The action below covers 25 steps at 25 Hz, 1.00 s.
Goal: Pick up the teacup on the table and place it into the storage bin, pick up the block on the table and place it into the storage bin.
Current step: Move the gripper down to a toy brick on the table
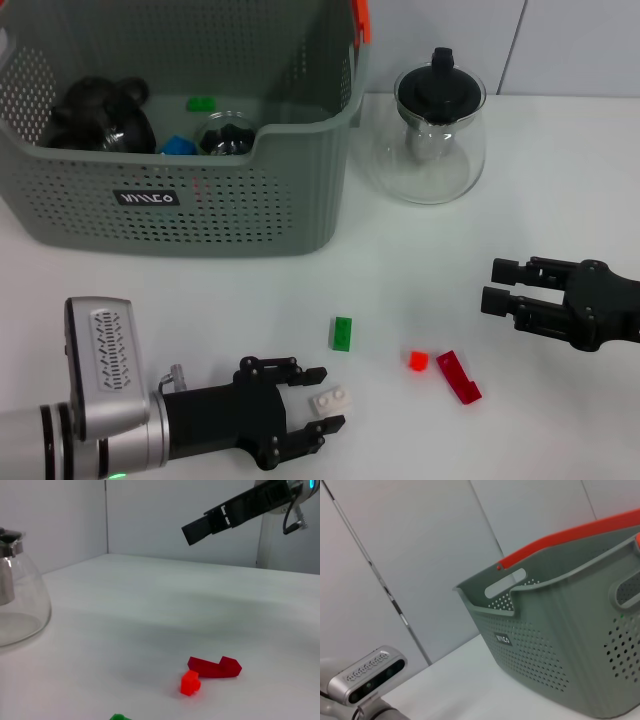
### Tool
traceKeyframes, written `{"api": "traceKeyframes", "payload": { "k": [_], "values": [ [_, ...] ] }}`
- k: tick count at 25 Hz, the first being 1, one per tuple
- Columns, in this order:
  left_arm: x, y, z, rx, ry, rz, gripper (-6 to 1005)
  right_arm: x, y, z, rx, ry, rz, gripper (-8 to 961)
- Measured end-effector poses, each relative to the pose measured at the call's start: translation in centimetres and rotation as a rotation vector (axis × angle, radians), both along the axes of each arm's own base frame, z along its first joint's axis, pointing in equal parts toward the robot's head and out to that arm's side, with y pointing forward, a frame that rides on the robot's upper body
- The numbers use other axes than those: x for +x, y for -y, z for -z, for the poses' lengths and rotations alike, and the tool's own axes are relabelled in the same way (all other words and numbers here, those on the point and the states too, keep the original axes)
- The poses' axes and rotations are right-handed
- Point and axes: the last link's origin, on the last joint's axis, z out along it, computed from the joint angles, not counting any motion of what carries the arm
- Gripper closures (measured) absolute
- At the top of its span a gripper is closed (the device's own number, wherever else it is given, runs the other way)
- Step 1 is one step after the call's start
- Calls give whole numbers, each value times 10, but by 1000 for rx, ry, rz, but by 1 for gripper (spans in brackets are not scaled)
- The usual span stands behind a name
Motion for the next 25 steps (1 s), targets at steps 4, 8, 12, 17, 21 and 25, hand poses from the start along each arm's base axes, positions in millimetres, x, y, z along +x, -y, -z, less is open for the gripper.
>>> {"api": "traceKeyframes", "payload": {
  "k": [4, 8, 12, 17, 21, 25],
  "values": [
    [-1, -1, 2, 6, -13, -6, 474, 0, 0, 0, 0, 0, 0, 370],
    [-2, -1, 2, 7, -17, -3, 480, 1, 1, 0, 0, 1, 1, 370],
    [-2, -1, 2, 11, -23, 11, 485, 1, 1, 0, 0, 1, 2, 370],
    [-2, -1, 3, 11, -24, 13, 569, 1, 1, 0, -1, 1, 2, 370],
    [-2, -1, 3, 11, -24, 13, 656, 1, 1, 0, -1, 1, 1, 370],
    [-1, -1, 3, 10, -24, 17, 682, 1, 1, 0, 0, 1, 2, 370]
  ]
}}
